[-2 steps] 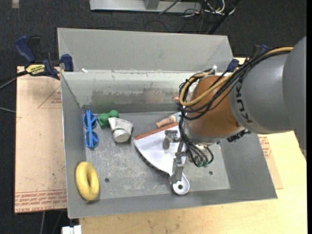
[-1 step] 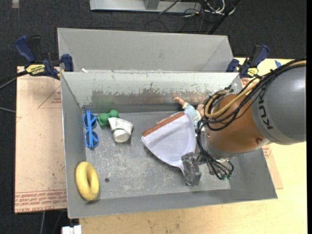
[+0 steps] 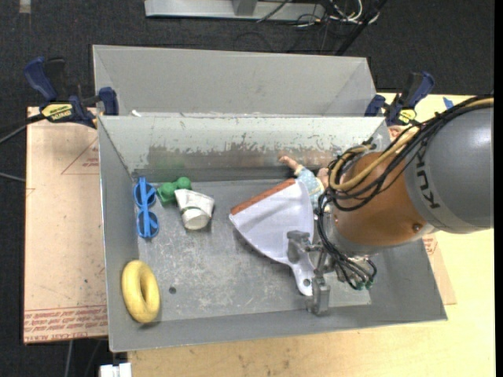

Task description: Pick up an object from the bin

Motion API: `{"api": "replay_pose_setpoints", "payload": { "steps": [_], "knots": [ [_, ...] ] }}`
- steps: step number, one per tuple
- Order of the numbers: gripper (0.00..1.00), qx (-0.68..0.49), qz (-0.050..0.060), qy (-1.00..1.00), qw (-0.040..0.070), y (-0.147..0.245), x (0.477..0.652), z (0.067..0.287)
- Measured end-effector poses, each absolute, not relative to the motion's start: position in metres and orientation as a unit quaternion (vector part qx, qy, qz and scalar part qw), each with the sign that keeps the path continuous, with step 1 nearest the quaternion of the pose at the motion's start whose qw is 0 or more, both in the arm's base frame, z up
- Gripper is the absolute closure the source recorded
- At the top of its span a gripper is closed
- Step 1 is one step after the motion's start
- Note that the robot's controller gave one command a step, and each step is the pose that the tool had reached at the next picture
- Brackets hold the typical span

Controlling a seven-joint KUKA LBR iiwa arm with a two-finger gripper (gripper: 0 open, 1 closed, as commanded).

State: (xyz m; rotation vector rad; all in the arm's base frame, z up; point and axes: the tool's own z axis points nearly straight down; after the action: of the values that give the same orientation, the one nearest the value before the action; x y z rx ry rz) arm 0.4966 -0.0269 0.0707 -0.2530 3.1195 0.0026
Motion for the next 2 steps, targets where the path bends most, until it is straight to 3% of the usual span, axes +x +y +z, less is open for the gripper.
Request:
{"api": "replay_pose_setpoints", "payload": {
  "steps": [2],
  "knots": [
    [0.00, -0.086, 0.001, 0.996, 0.007, -0.0271, 0.5032, 0.0707]
  ]
}}
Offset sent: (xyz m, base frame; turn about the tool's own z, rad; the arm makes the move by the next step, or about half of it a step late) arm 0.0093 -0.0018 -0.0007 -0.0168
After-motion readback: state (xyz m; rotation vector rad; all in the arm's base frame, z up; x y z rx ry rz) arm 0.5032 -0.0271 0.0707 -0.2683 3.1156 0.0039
